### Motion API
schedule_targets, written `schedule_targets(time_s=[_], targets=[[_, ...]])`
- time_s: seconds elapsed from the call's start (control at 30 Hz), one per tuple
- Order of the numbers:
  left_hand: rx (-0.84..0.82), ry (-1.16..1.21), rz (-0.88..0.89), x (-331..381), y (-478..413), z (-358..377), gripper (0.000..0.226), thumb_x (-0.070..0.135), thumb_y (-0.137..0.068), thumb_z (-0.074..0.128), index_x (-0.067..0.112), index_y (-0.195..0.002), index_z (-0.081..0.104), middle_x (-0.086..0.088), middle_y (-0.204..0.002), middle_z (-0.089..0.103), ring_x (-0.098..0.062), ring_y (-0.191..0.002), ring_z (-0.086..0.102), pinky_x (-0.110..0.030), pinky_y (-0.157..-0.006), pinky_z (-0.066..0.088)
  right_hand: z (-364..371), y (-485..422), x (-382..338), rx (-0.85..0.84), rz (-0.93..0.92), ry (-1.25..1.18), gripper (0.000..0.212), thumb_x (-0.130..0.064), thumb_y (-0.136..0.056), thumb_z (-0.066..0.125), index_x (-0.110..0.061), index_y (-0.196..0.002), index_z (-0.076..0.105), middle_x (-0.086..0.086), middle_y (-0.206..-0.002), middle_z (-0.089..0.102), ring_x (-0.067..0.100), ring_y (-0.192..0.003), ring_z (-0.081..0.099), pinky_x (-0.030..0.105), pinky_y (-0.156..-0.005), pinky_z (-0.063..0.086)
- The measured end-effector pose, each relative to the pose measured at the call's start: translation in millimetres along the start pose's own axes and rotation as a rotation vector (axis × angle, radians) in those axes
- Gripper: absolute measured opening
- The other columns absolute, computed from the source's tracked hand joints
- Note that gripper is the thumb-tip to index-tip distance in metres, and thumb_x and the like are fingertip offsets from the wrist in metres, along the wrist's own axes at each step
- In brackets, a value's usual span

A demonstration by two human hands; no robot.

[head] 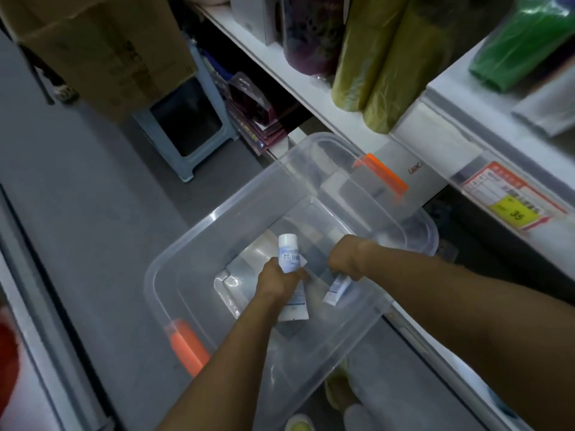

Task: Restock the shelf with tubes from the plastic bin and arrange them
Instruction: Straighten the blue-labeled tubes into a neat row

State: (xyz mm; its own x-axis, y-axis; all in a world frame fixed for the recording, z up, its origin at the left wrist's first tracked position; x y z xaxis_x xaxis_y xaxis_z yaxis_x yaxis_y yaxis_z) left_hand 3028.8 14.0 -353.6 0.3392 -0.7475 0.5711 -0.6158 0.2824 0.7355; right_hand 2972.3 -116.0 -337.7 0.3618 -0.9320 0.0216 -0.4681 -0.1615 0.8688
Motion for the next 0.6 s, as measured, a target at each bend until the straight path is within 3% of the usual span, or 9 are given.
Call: schedule_targets(time_s=[0.07, 0.13, 0.23, 0.3, 0.4, 0.5, 0.6], targets=[[-0.003, 0.053, 0.02, -0.9, 2.3, 0.3, 0.035, 0.036, -0.083, 0.07, 0.013, -0.108, 0.061, -0.011, -0.101, 0.068, -0.027, -0.087, 0.066, -0.037, -0.078, 0.054, -1.4, -1.2, 1.5, 0.0, 0.022, -0.035, 0.028, -0.039, -0.091, 0.061, -0.012, -0.099, 0.065, 0.002, -0.094, 0.066, 0.023, -0.081, 0.06, 0.031, -0.073, 0.046], [-0.008, 0.106, 0.023, 3.3, 10.9, 1.4, 0.034, 0.042, -0.087, 0.064, 0.014, -0.105, 0.061, -0.01, -0.099, 0.068, -0.026, -0.086, 0.066, -0.038, -0.079, 0.054, -4.1, 1.2, 5.3, 0.007, 0.058, -0.087, 0.025, -0.039, -0.091, 0.061, -0.014, -0.093, 0.062, 0.004, -0.089, 0.062, 0.019, -0.07, 0.051, 0.031, -0.073, 0.045], [-0.006, 0.207, -0.005, 6.0, 29.7, -1.3, 0.025, 0.044, -0.092, 0.057, 0.019, -0.096, 0.059, -0.007, -0.09, 0.065, -0.021, -0.077, 0.063, -0.032, -0.071, 0.053, -13.8, 9.7, 8.4, 0.087, 0.081, -0.175, 0.021, -0.023, -0.09, 0.061, -0.013, -0.108, 0.065, 0.005, -0.107, 0.065, 0.022, -0.084, 0.058, 0.035, -0.086, 0.049], [0.017, 0.26, -0.041, 1.9, 43.4, -9.3, 0.029, 0.044, -0.092, 0.056, 0.017, -0.103, 0.059, -0.008, -0.091, 0.066, -0.022, -0.077, 0.064, -0.032, -0.071, 0.054, -20.8, 19.2, 13.1, 0.159, 0.122, -0.288, 0.018, -0.021, -0.088, 0.06, -0.015, -0.103, 0.066, 0.007, -0.106, 0.066, 0.027, -0.09, 0.063, 0.033, -0.081, 0.048], [0.023, 0.344, -0.082, -1.1, 69.5, -22.4, 0.02, 0.037, -0.093, 0.059, 0.018, -0.098, 0.058, -0.009, -0.086, 0.067, -0.021, -0.067, 0.067, -0.03, -0.059, 0.056, -31.7, 45.6, 25.9, 0.299, 0.204, -0.555, 0.011, -0.023, -0.085, 0.057, -0.015, -0.09, 0.062, 0.009, -0.1, 0.065, 0.03, -0.086, 0.061, 0.03, -0.067, 0.041], [-0.02, 0.513, -0.086, 7.6, 100.3, -29.5, 0.023, 0.025, -0.093, 0.061, 0.008, -0.107, 0.055, -0.015, -0.085, 0.066, -0.024, -0.057, 0.066, -0.034, -0.057, 0.058, -41.5, 81.8, 27.7, 0.485, 0.237, -0.878, 0.017, -0.027, -0.09, 0.054, -0.012, -0.081, 0.053, 0.011, -0.091, 0.059, 0.028, -0.085, 0.058, 0.034, -0.07, 0.044], [-0.021, 0.531, 0.007, 26.3, 131.3, -41.9, 0.031, 0.017, -0.092, 0.062, 0.0, -0.116, 0.05, -0.018, -0.089, 0.062, -0.026, -0.057, 0.064, -0.033, -0.052, 0.056, -47.2, 124.6, 15.3, 0.672, 0.272, -1.239, 0.026, -0.018, -0.09, 0.055, 0.002, -0.073, 0.057, 0.018, -0.072, 0.054, 0.017, -0.067, 0.049, 0.035, -0.065, 0.046]])
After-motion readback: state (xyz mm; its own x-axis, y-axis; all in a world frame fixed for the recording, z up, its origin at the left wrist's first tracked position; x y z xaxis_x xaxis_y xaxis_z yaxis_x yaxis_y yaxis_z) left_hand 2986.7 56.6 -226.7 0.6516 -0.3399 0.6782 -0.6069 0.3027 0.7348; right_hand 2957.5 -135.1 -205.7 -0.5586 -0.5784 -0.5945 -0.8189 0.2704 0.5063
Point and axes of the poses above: each hand's wrist, its own y-axis away from the middle knuckle, its own z-axis out of the palm, x = y × z, the point moved 8 cm from there along -y, towards the middle knuckle
